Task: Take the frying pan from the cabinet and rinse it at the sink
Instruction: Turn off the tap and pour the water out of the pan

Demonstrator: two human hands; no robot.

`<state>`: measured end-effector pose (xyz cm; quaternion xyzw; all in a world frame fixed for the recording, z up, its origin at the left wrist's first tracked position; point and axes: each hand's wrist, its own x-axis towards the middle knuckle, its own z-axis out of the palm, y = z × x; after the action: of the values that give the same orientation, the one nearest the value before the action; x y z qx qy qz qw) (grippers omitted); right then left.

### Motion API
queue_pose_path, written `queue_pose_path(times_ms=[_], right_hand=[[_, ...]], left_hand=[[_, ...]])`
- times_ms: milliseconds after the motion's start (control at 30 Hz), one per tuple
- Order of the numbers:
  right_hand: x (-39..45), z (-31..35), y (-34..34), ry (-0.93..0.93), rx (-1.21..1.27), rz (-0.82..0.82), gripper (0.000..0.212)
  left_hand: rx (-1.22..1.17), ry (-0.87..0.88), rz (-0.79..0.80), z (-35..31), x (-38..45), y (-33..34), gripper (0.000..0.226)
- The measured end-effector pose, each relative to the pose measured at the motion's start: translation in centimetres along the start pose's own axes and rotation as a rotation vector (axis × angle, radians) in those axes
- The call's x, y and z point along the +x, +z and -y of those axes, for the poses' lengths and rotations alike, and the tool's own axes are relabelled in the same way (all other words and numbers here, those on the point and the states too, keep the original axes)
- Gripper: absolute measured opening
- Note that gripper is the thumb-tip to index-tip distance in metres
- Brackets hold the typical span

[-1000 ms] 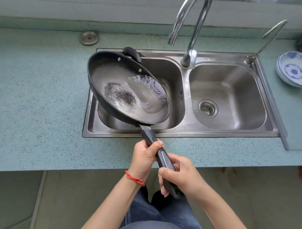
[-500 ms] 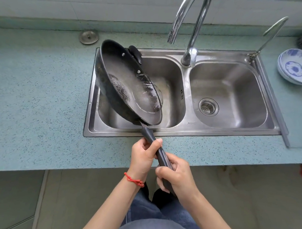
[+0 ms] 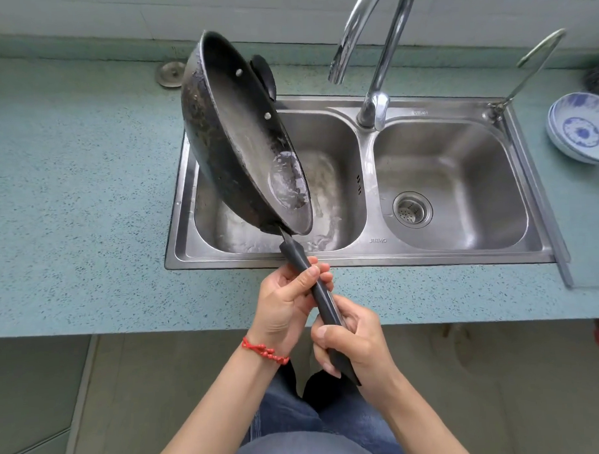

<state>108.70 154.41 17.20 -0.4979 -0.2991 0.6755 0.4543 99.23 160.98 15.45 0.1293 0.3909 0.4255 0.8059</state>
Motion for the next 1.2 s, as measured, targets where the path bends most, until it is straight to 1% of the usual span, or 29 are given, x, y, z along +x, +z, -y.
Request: queue_pose_path(times_ms=[167,300,400,467,567,667,767,867,900,1033,1200], right_hand=[[-0.2,0.2,0.4,0.019,0.025,0.02,0.026],[-0.1,0.5,0.4,0.079,-0.129,0.003,0.021],[-0.2,1.0,0.6,0.072,-0.193,-0.037,0.012],[-0.4,1.2,1.1,0.06,-0.179,-0.073,0.012],[-0.6,1.1,1.6,0.045,-0.147,-0.096,0.014],[-0.6,0.8,1.6,0.03,-0.116,-0.081,0.006],[-0.7,0.2,1.5,0.04,-0.072,-0.073,0.004],[-0.7,-0.3,1.7,0.054,-0.023,-0.059,0.019],[-0.6,-0.4,1.9,0.054,-0.014,-0.059,0.021],[-0.6,-0.4,2.2,0.043,-0.004,-0.063,0.005],[-0.8,-0.2,2.0,0.048,0.024,-0.059,0.009]], left_hand=[[0.07,0.044,-0.029,-0.3,-0.3,0.2,0.022],[0.142,0.097,-0.063,-0.4,-0.6,-0.1,0.019],[0.218,0.154,-0.099,-0.4,-0.8,-0.2,0.015],[0.304,0.198,-0.138,-0.4,-0.8,-0.2,0.011],[0.406,0.258,-0.178,-0.5,-0.8,-0.3,0.011],[0.463,0.288,-0.193,-0.5,-0.9,-0.2,0.013],[0.516,0.315,-0.195,-0.4,-1.3,-0.2,0.014],[0.565,0.335,-0.2,-0.6,-1.5,-0.2,0.014],[0.579,0.34,-0.204,-0.7,-1.6,-0.2,0.013],[0.615,0.336,-0.227,-0.9,-1.7,-0.3,0.012],[0.643,0.324,-0.243,-0.7,-1.9,0.0,0.013]])
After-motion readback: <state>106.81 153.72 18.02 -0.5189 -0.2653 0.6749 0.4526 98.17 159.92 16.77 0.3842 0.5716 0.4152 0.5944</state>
